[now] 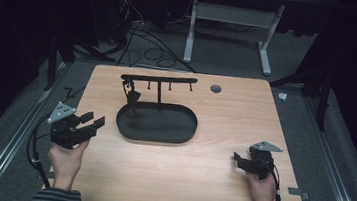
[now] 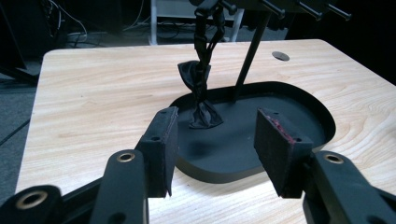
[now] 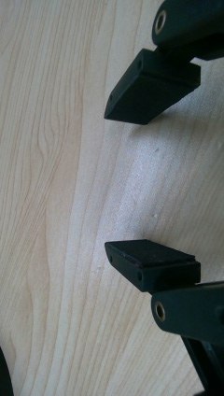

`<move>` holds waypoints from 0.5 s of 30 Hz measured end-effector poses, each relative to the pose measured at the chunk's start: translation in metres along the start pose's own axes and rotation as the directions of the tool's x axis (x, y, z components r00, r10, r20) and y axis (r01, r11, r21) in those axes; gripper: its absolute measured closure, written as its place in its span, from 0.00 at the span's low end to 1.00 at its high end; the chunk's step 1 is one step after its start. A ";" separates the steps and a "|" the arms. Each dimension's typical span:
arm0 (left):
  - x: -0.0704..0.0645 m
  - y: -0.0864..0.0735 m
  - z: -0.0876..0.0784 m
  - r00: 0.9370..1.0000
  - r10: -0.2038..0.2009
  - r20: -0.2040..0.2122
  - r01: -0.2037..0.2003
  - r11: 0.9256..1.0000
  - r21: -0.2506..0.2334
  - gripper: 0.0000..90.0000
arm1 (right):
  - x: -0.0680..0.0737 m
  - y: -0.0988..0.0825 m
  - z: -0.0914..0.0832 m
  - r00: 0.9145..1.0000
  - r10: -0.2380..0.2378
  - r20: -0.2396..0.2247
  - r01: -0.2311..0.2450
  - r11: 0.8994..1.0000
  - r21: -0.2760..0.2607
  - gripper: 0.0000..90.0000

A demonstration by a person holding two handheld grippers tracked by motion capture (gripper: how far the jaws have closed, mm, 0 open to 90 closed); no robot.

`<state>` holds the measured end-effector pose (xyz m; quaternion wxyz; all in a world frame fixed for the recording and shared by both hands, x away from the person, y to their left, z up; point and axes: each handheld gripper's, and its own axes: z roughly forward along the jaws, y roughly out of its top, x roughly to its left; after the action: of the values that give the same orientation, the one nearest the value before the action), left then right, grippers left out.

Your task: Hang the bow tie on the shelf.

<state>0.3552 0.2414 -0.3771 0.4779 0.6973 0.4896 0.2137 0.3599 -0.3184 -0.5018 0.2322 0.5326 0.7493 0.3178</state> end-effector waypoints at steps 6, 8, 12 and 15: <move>-0.001 -0.006 0.001 1.000 -0.001 0.001 0.001 1.000 0.009 0.55 | 0.000 0.000 0.000 1.000 0.001 0.001 -0.001 1.000 0.001 0.36; -0.001 -0.008 0.001 1.000 0.000 0.001 0.000 1.000 0.012 0.55 | 0.000 0.000 0.000 1.000 0.000 0.000 0.000 1.000 0.000 0.36; -0.002 -0.012 0.002 1.000 -0.004 0.001 0.004 1.000 0.017 0.55 | 0.000 0.000 0.000 1.000 0.001 0.000 -0.001 1.000 0.001 0.36; -0.002 -0.014 0.003 1.000 -0.010 0.001 0.010 1.000 0.017 0.55 | 0.000 0.000 0.000 1.000 0.000 0.000 0.000 1.000 0.000 0.36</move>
<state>0.3495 0.2398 -0.3906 0.4732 0.6990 0.4947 0.2068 0.3598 -0.3184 -0.5018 0.2322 0.5325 0.7493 0.3178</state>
